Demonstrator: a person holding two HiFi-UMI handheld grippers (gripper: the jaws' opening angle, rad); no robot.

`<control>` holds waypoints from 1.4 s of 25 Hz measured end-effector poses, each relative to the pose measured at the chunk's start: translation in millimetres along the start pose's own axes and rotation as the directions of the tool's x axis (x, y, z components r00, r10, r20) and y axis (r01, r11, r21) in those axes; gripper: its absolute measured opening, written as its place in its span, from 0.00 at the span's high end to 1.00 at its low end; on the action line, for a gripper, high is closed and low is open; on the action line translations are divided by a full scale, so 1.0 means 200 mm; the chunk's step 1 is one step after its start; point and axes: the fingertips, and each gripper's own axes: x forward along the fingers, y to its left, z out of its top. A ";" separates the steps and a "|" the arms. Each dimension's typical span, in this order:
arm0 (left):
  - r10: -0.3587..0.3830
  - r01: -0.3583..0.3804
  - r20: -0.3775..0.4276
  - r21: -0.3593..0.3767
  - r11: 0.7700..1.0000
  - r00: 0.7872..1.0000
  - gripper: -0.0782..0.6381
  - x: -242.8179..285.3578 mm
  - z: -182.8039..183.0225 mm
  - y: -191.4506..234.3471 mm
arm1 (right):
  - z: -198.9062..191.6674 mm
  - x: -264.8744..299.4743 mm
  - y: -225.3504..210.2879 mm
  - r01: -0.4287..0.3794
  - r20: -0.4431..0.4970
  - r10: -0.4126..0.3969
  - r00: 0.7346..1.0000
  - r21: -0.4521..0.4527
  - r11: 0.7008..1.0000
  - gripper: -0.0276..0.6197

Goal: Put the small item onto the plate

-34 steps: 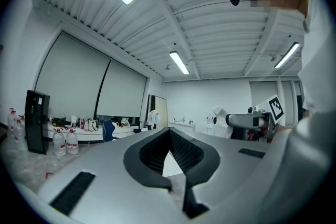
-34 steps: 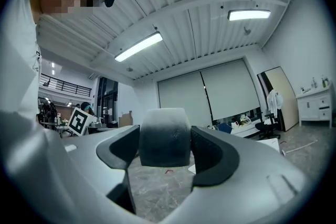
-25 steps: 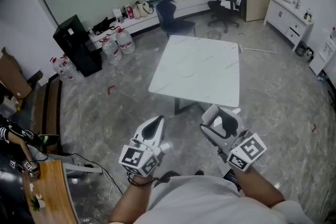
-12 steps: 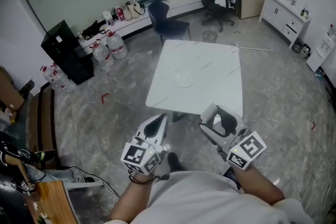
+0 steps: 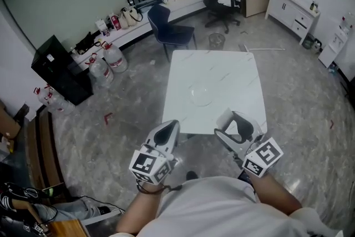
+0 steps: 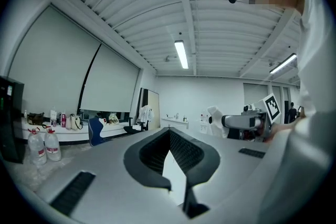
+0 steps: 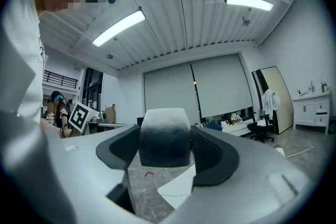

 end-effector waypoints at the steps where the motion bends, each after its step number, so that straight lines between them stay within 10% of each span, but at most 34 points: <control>1: -0.005 0.005 -0.003 -0.003 1.000 1.000 0.88 0.02 0.00 0.04 | -0.01 0.04 -0.02 0.008 -0.005 -0.008 1.000 0.003 1.000 0.50; 35: 0.055 -0.063 -0.122 -0.063 0.996 0.991 0.88 1.40 -0.28 0.72 | -0.63 0.99 -1.36 -0.119 -0.287 0.126 0.950 0.044 0.992 0.50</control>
